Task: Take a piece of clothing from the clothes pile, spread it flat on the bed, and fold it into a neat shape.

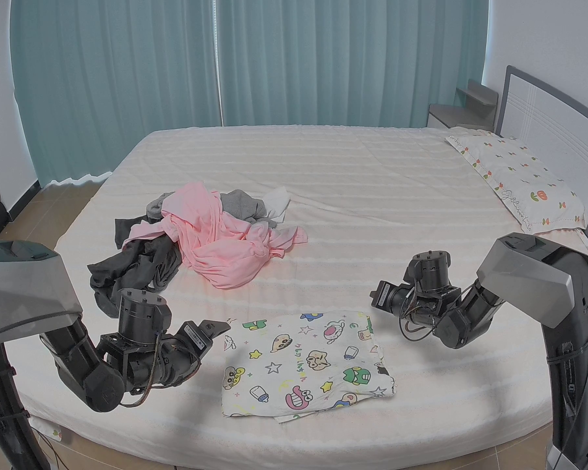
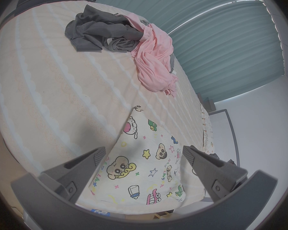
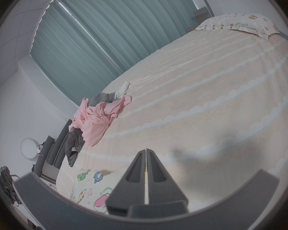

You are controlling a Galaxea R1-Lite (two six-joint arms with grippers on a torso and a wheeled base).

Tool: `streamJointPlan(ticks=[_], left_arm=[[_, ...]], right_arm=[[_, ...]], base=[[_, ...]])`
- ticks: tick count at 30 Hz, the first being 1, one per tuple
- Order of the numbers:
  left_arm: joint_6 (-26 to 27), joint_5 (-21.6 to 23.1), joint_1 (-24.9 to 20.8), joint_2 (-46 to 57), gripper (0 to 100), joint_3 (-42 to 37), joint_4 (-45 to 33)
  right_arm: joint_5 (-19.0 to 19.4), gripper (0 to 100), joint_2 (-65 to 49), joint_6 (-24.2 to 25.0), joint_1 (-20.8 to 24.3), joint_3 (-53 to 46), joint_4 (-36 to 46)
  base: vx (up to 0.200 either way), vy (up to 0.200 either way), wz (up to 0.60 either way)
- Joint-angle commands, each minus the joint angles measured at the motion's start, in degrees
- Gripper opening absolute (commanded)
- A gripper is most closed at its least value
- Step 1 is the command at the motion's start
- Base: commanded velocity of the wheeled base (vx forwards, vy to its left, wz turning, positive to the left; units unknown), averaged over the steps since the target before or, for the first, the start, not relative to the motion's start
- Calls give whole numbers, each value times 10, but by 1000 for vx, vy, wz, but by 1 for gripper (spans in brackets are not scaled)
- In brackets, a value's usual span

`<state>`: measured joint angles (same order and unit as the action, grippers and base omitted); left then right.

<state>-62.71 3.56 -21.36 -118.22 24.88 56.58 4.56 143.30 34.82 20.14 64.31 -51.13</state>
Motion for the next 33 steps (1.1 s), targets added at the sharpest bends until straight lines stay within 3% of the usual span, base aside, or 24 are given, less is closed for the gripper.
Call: streamJointPlan(ticks=[1, 9, 18, 22, 26, 33], left_arm=[[0, 0, 0, -1, 100, 0, 0], [-1, 0, 0, -2, 100, -1, 0], [-20, -1, 8, 0, 100, 9, 6], [-44, 3, 18, -3, 100, 3, 22], [-44, 4, 20, -11, 100, 1, 35], [-40, 5, 19, -25, 100, 1, 35]], right_arm=[[0, 0, 7, 0, 0, 2, 0], [0, 0, -22, 0, -3, -35, 1], [26, 0, -145, 3, -12, -240, -8], [51, 0, -160, 11, -18, -296, -59], [59, 0, -156, 11, -15, -341, -102], [107, 0, -156, -14, -13, -383, -122]], base=[[0, 0, 0], [0, 0, 0], [0, 0, 0], [0, 0, 0], [200, 0, 0], [200, 0, 0]])
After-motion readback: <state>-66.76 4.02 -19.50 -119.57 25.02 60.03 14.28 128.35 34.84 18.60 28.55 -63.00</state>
